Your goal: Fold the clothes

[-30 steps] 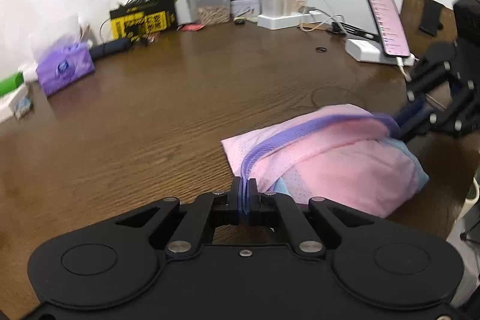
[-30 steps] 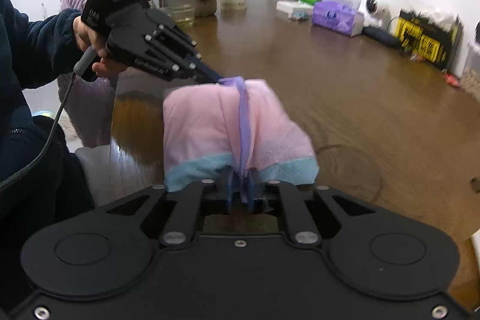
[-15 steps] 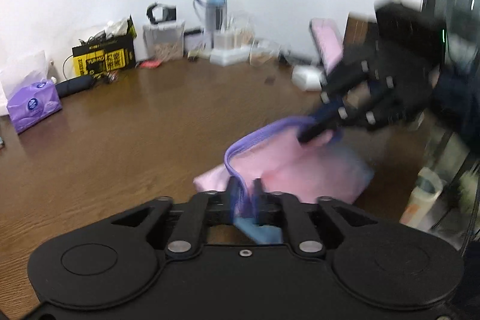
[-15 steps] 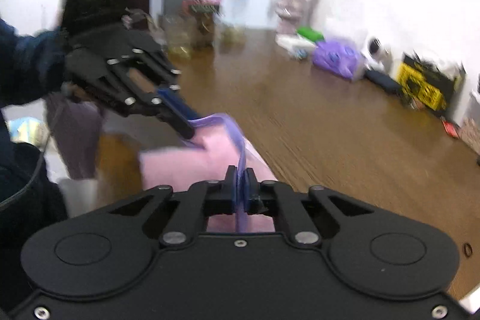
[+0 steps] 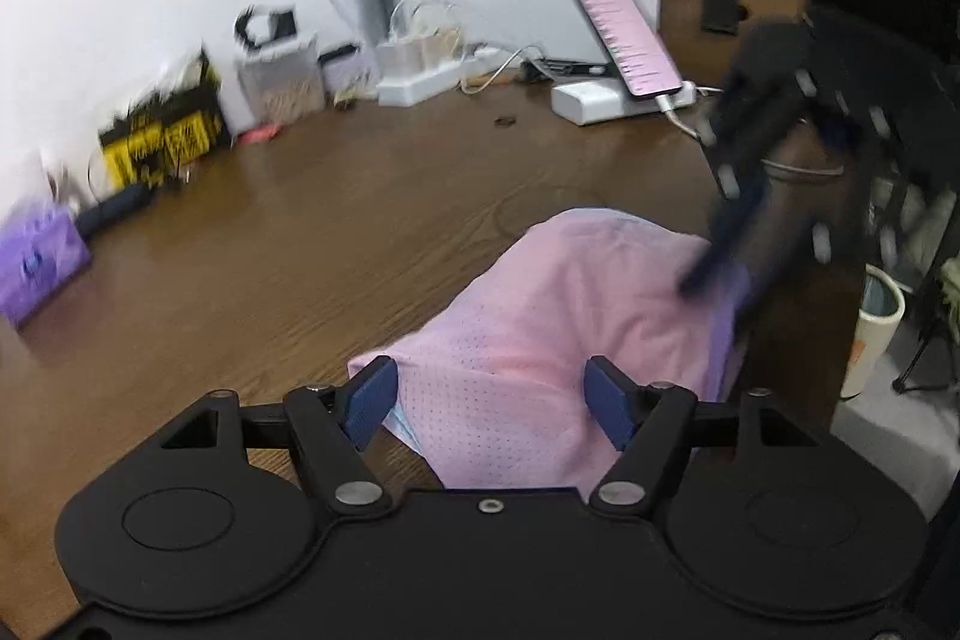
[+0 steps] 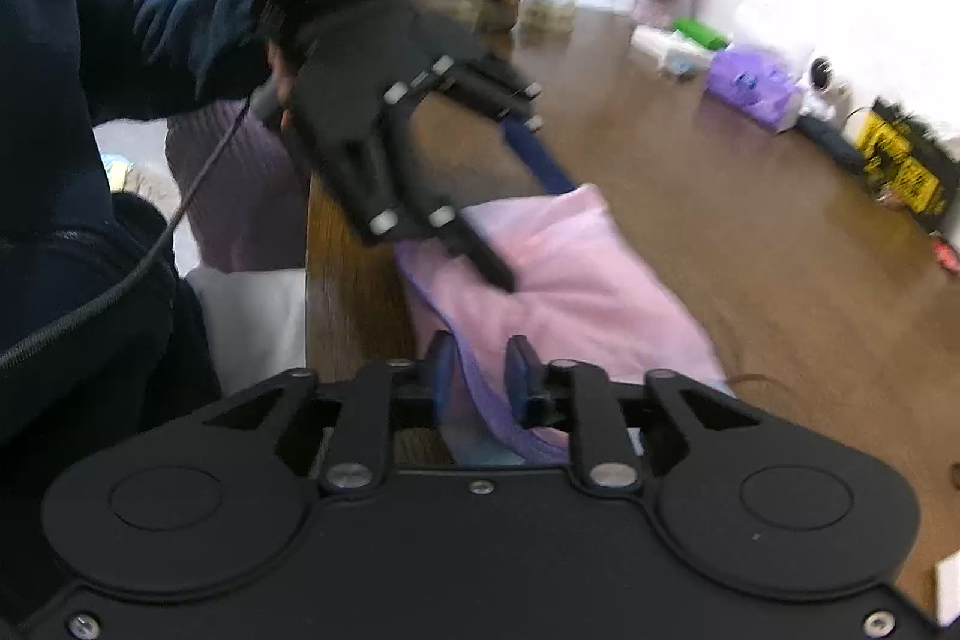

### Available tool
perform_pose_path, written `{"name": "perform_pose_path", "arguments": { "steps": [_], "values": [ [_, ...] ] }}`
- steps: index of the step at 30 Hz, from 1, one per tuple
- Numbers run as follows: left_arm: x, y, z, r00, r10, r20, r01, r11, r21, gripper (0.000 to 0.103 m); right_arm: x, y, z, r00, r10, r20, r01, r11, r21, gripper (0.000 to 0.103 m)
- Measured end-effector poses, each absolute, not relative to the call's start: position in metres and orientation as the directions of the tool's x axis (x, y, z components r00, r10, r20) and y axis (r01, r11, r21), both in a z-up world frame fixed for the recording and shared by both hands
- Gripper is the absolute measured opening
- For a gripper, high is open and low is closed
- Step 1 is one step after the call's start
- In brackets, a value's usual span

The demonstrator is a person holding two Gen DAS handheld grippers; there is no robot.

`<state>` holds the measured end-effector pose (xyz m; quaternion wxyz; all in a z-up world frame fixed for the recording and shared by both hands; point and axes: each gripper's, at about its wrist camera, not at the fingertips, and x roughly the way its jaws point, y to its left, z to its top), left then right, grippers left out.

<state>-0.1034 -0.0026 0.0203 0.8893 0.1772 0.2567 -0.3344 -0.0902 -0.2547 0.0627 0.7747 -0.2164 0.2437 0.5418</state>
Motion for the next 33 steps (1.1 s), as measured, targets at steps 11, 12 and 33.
{"name": "perform_pose_path", "arguments": {
  "steps": [11, 12, 33],
  "values": [
    [-0.107, 0.007, 0.019, 0.664, -0.443, -0.602, 0.649, 0.741, 0.171, 0.094, -0.072, -0.241, 0.038, 0.422, 0.629, -0.653, -0.876, 0.469, -0.115, 0.081],
    [-0.108, 0.008, 0.02, 0.659, -0.441, -0.609, 0.647, 0.746, 0.159, 0.095, -0.074, -0.243, 0.036, 0.425, 0.624, -0.655, -0.871, 0.48, -0.107, 0.084],
    [-0.115, -0.002, 0.016, 0.521, -0.555, -0.648, 0.706, 0.707, -0.038, 0.059, -0.077, -0.254, 0.022, 0.459, 0.623, -0.634, -0.826, 0.562, -0.045, 0.086]
  ]
}}
